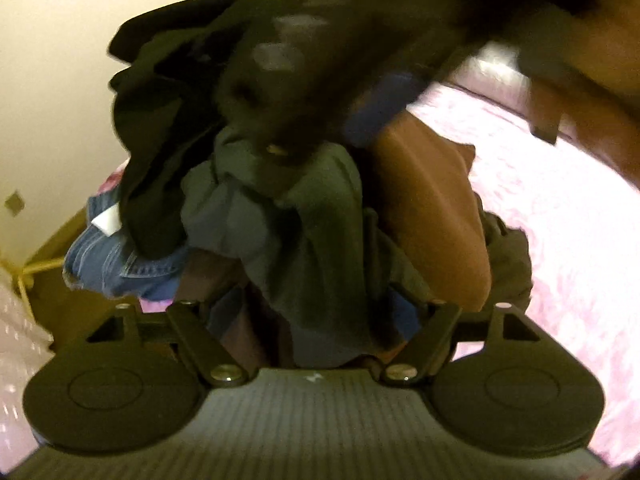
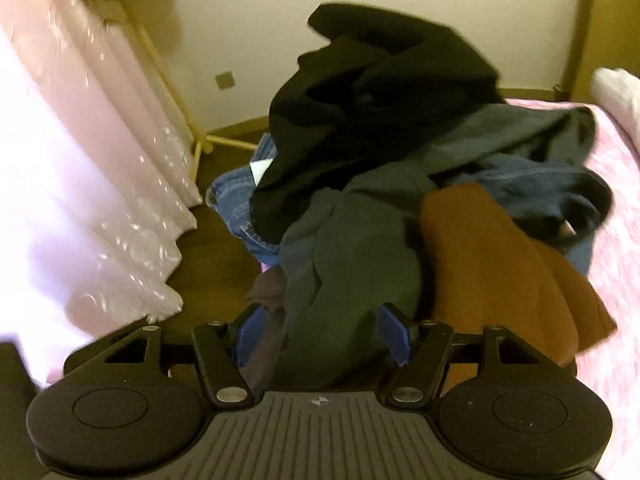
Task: Fold clothes
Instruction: 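Reach into the pile and grasp the black garment with both grippers, then lift the black garment off the pile and lay it on open bed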
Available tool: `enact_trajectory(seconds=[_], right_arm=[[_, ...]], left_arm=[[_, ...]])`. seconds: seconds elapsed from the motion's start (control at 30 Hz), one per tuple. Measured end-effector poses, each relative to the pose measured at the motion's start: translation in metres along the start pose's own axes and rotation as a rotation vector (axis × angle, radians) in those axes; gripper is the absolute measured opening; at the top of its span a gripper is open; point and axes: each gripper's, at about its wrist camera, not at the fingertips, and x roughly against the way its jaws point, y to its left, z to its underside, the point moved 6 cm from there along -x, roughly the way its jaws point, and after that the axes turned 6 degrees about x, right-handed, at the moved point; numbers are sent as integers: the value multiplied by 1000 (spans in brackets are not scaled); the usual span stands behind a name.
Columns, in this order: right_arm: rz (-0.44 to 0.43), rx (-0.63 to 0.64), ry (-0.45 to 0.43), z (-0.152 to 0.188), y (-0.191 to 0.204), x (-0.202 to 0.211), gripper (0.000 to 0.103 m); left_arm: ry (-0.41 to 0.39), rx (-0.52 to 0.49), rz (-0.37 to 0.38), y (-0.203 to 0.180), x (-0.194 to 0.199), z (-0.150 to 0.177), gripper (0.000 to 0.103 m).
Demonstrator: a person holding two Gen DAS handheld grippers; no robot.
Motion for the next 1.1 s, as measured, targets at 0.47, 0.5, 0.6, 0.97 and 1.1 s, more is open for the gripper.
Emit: enact_trajectory(seconds=[0.47, 0.5, 0.6, 0.97, 1.1], right_arm=[[137, 49, 165, -1, -49, -67, 25], [136, 31, 161, -2, -53, -63, 20], [135, -5, 127, -7, -58, -43, 14], [92, -145, -218, -88, -71, 89, 5], [107, -169, -390, -124, -72, 158, 5]], left_arm=[[-13, -13, 83, 5, -22, 2, 5], [-23, -17, 88, 7, -20, -2, 5], [-88, -30, 78, 14, -4, -27, 4], [-389, -159, 102, 20, 77, -135, 4], [-528, -208, 127, 8, 120, -188, 4]])
